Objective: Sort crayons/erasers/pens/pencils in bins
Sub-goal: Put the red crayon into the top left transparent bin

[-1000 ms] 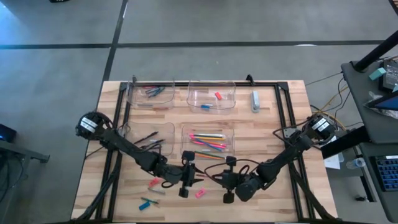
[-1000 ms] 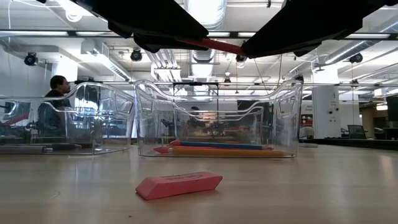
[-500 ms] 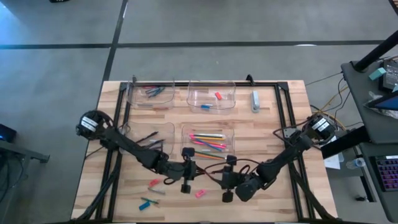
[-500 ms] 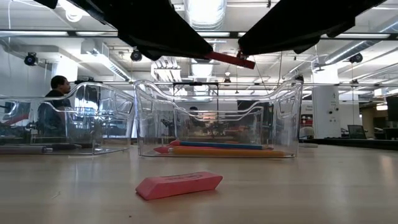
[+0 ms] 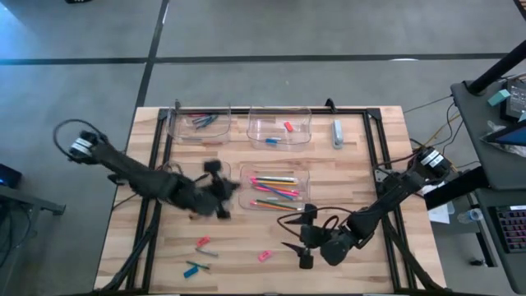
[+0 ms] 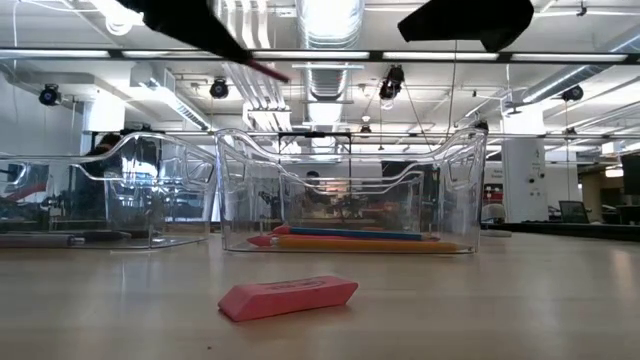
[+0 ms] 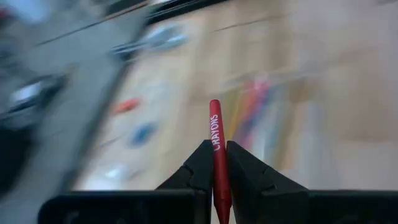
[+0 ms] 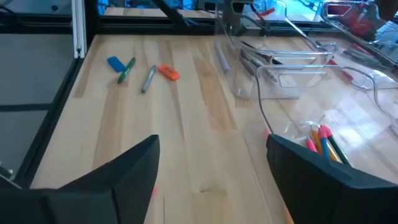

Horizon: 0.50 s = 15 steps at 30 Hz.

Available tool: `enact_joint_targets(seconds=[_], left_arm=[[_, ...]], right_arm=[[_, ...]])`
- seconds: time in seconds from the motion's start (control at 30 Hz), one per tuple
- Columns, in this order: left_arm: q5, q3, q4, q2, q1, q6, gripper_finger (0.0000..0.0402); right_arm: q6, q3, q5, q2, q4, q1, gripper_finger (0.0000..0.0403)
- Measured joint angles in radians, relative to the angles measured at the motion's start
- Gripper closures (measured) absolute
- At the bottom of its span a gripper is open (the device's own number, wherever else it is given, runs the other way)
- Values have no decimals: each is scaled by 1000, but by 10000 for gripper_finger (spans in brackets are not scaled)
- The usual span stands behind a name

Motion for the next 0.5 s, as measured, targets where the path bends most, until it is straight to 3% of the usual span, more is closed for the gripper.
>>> enact_joint_targets(seconds=[0.1,0.2,0.5], left_arm=[[-65,-34,-136,-134,78,-12,387],[-76,-110,-165,-264,220,-50,388],[62,-299,-143,-477,734,-108,382]], right_arm=[[-5,0,0,0,-7,6,120],[-6,0,0,9,-2,6,126],[-16,-1,1,21,-3,6,146]])
